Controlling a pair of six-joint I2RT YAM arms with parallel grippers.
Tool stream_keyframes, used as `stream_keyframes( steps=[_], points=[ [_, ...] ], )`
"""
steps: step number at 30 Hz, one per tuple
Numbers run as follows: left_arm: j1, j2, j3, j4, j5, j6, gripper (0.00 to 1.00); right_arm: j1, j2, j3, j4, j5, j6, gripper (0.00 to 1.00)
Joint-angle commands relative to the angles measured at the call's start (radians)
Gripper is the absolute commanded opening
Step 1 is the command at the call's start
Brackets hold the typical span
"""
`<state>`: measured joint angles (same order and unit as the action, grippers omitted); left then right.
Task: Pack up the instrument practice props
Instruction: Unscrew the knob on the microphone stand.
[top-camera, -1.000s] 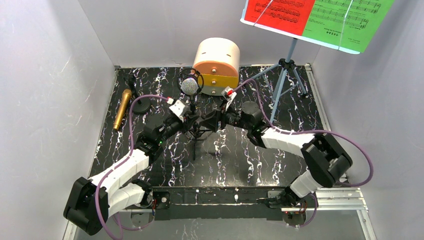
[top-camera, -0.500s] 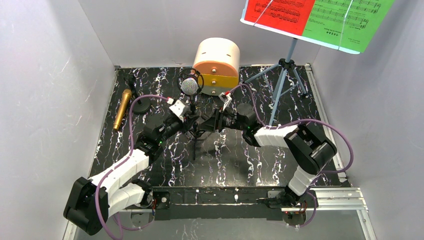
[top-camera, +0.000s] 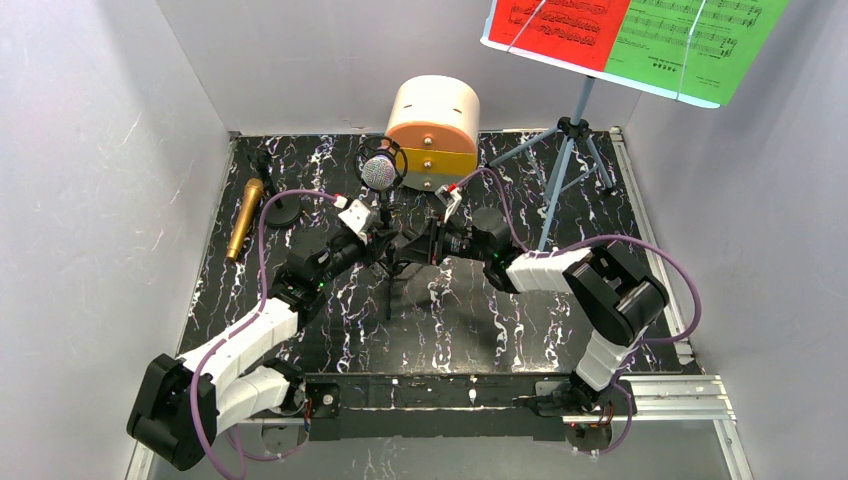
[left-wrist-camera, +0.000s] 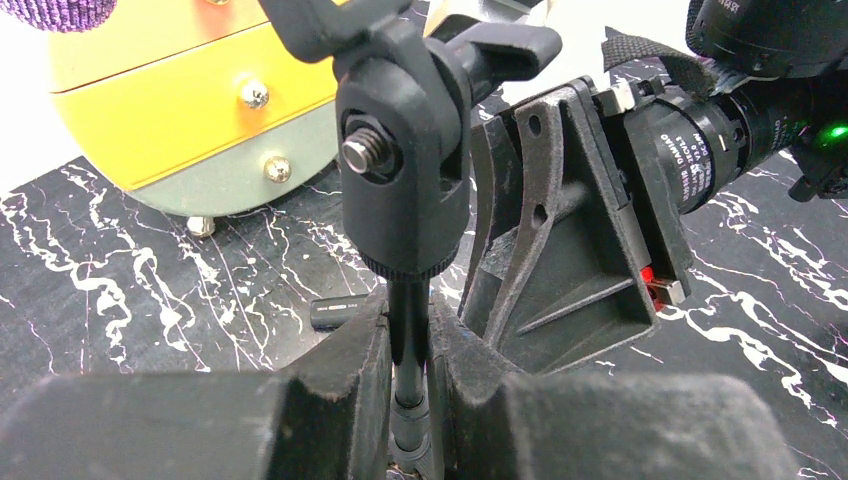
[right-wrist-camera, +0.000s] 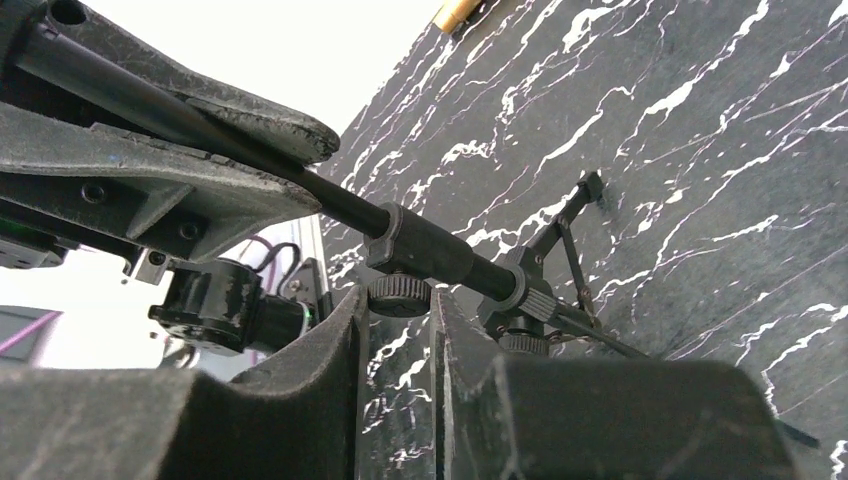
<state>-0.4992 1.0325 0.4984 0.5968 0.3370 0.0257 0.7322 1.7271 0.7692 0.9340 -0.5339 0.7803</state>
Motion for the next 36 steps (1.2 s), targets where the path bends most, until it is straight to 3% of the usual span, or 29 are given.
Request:
stream_keyframes(
  steps=[1,3,9,14,19,27,30,34,36],
  points=[
    [-0.007,-0.008,-0.007,-0.018,0.035,0.002,0.0,-0.003,-0.027,0.033,-0.117,0.024,-0.211,0.07],
    [-0.007,-0.007,-0.006,-0.018,0.036,0.002,0.0,0.009,-0.051,0.042,-0.18,0.036,-0.341,0.01],
    [-0.007,-0.005,-0.006,-0.018,0.038,0.001,0.0,0.098,-0.124,0.088,-0.411,0.187,-0.817,0.01],
    [-0.007,-0.005,-0.006,-0.019,0.036,0.001,0.0,0.224,-0.158,0.064,-0.483,0.401,-1.337,0.01],
    [-0.007,-0.005,-0.006,-0.019,0.037,0.001,0.0,0.323,-0.156,-0.065,-0.28,0.645,-1.897,0.01],
    [-0.007,0.001,-0.004,-0.019,0.036,0.0,0.0,0.401,-0.062,-0.202,0.126,0.819,-2.454,0.01],
    [-0.007,0.003,-0.004,-0.019,0.037,0.0,0.0,0.428,-0.023,-0.19,0.174,0.858,-2.528,0.01],
    [-0.007,0.001,-0.006,-0.019,0.033,0.0,0.0,0.439,-0.009,-0.183,0.216,0.856,-2.502,0.01],
    [-0.007,0.001,-0.006,-0.017,0.033,0.0,0.0,0.441,-0.014,-0.186,0.25,0.853,-2.443,0.12]
  ],
)
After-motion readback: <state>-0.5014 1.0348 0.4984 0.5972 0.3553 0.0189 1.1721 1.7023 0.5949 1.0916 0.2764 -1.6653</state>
